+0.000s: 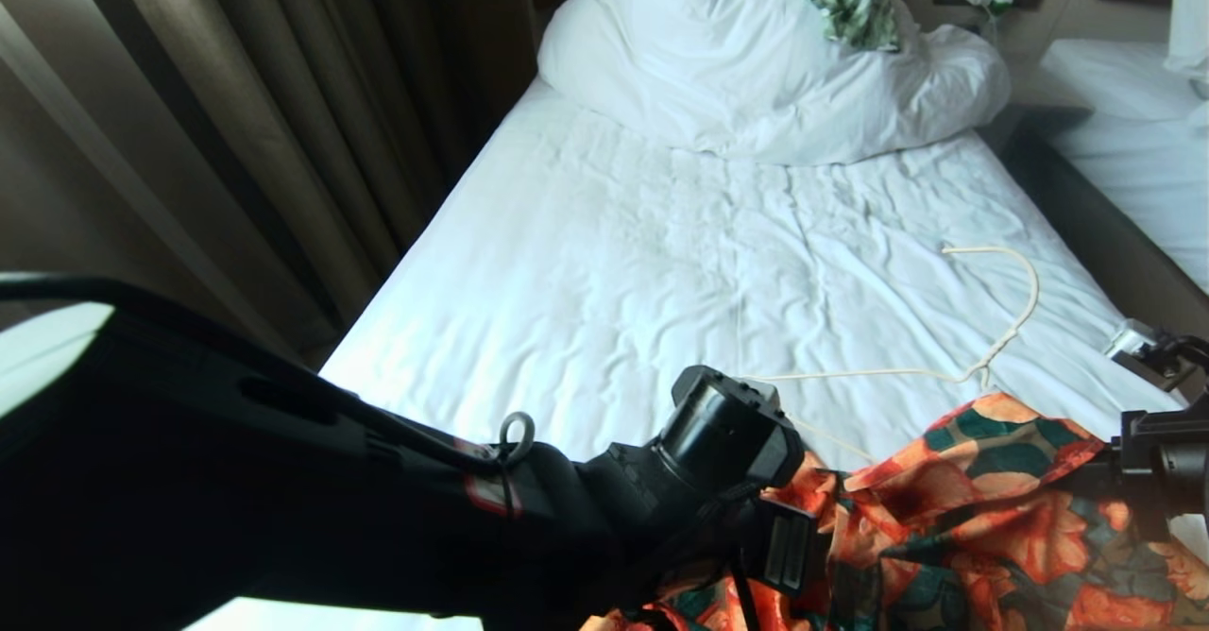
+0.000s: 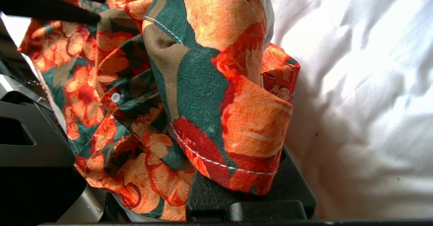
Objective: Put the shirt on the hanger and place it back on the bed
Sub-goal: Hook the other side of the shirt onto the hanger
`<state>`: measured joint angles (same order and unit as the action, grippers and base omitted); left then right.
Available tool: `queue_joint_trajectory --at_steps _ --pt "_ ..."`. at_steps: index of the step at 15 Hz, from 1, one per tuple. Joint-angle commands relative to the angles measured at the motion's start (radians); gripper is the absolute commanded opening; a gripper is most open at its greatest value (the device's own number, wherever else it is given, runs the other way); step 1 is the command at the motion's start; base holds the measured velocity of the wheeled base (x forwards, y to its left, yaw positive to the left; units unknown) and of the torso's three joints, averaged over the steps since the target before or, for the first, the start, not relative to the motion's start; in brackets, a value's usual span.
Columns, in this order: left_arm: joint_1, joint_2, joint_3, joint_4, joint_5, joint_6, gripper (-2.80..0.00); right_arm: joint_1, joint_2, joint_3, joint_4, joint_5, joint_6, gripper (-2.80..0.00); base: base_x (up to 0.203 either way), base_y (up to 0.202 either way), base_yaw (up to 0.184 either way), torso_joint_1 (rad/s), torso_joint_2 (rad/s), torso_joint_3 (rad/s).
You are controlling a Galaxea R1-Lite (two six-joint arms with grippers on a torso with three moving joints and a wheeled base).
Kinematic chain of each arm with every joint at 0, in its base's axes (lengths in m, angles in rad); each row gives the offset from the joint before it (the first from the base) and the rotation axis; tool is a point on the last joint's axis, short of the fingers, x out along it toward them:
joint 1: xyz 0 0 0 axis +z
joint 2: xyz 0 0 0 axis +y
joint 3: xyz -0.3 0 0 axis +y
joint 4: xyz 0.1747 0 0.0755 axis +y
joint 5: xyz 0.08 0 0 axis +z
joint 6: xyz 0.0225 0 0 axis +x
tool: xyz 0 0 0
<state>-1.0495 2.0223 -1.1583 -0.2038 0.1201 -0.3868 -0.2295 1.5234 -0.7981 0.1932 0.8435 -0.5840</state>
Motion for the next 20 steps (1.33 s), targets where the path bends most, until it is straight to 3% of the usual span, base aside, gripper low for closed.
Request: queue_joint_trajectory --at_steps 1,6,12,13,20 --pt "-0.022 0.058 -0.019 -0.005 0.034 -0.003 0.00 -0.003 0.002 0.000 0.000 0.015 -0.003 -2.80 0.000 0.000 0.000 0.000 0.00 0.000" --pt "-0.035 0.167 -0.094 -0.030 0.094 0.006 0.00 -0.004 -0.017 -0.003 0.002 0.035 -0.002 -2.80 0.000 0.000 0.000 0.000 0.00 0.000" --pt "-0.032 0.223 -0.092 -0.085 0.158 0.043 0.00 -0.004 -0.035 -0.006 0.000 0.049 -0.002 -2.80 0.000 0.000 0.000 0.000 0.00 0.000" --pt "-0.032 0.225 -0.093 -0.086 0.164 0.044 -2.80 -0.004 -0.039 -0.006 0.000 0.049 -0.002 -2.80 0.000 0.000 0.000 0.000 0.00 0.000" --pt "-0.005 0.176 -0.100 -0.088 0.177 0.043 -2.80 -0.006 -0.047 0.000 0.002 0.059 -0.006 -2.80 0.000 0.000 0.000 0.000 0.00 0.000"
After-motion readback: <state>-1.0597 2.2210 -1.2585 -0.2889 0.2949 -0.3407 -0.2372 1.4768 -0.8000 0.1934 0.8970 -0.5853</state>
